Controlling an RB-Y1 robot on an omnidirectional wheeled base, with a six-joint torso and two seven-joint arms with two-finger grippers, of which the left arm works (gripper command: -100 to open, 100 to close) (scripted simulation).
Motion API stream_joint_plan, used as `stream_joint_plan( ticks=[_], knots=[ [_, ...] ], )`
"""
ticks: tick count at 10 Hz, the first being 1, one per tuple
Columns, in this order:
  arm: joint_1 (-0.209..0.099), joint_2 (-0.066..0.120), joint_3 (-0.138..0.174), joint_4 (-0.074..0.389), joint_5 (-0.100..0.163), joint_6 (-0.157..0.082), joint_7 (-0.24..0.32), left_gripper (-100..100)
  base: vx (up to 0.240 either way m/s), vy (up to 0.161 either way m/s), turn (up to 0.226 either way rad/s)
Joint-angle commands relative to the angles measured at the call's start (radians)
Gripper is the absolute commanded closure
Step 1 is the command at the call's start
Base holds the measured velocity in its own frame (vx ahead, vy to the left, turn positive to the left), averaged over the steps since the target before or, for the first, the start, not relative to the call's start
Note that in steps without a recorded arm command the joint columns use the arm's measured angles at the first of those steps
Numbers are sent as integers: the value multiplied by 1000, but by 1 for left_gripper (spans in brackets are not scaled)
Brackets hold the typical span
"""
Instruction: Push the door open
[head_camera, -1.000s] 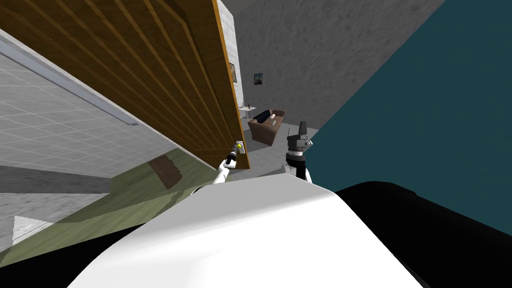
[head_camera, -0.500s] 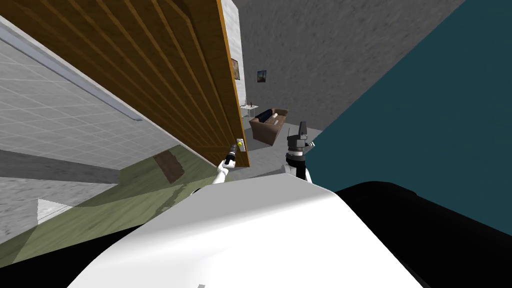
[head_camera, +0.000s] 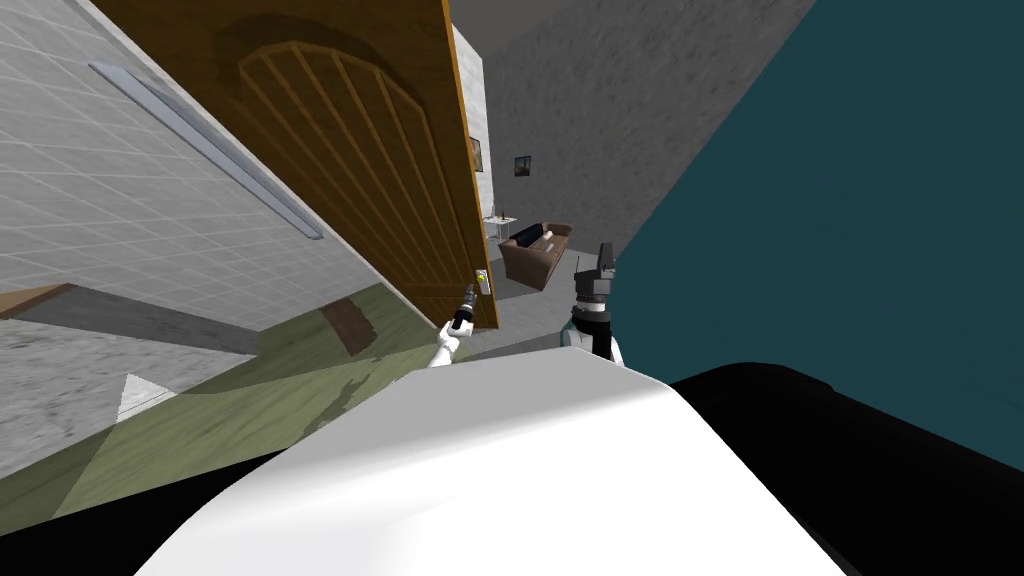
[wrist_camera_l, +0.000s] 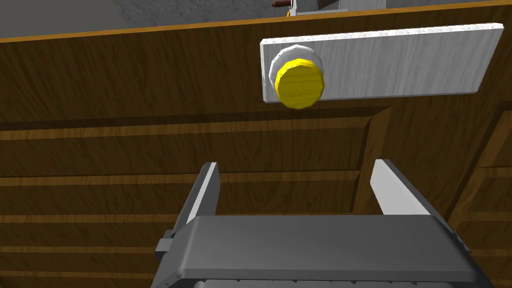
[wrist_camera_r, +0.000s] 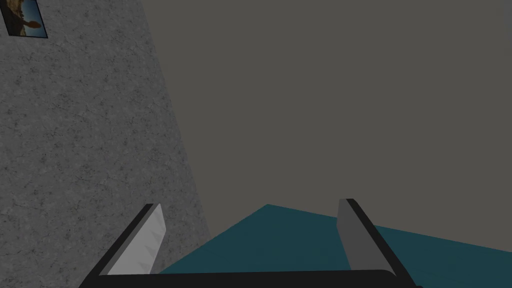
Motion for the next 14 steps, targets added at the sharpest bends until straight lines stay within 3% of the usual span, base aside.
stream_joint_plan(
  ticks=[1,4,8,9,14],
  knots=[
    [2,9,4,2,0,-7,-3,-100,79,-61,-33],
    [5,13,11,5,1,-18,-7,-100,230,-43,-18],
    [7,5,18,10,1,-30,-11,-100,197,-30,-16],
    [7,5,18,10,1,-30,-11,100,-8,5,8],
    [7,5,18,10,1,-30,-11,100,-20,4,-2]
  ],
)
